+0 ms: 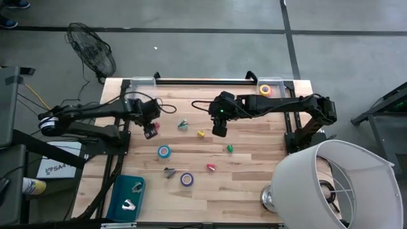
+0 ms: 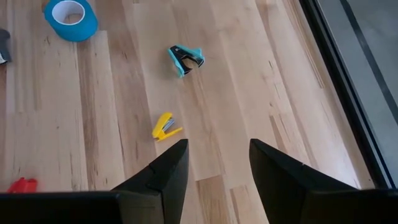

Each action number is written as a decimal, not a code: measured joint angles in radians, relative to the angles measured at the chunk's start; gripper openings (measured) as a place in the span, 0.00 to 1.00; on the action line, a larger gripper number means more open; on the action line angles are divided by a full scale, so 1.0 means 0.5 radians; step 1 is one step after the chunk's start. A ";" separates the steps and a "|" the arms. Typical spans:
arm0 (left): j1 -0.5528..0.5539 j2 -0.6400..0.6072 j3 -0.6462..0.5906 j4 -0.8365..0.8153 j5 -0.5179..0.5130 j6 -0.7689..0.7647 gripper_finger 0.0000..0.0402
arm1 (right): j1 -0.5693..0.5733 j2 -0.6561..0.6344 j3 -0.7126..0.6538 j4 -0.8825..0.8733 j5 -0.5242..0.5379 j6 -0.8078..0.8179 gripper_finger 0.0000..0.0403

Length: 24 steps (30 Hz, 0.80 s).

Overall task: Pick and place Stapler, Stapler remover, tape
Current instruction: Put the left red stapler into the left transparent bin

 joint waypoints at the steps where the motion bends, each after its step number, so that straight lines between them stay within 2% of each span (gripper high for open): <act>1: 0.004 0.000 -0.034 0.037 -0.002 -0.001 0.51 | 0.000 0.000 0.000 0.000 -0.004 0.000 0.40; 13: 0.004 0.034 -0.217 0.248 -0.051 -0.031 0.51 | 0.000 0.000 0.000 0.002 -0.004 -0.038 0.40; 24: 0.005 0.213 -0.233 0.450 -0.062 -0.093 0.51 | 0.000 0.000 0.000 0.008 -0.004 -0.053 0.40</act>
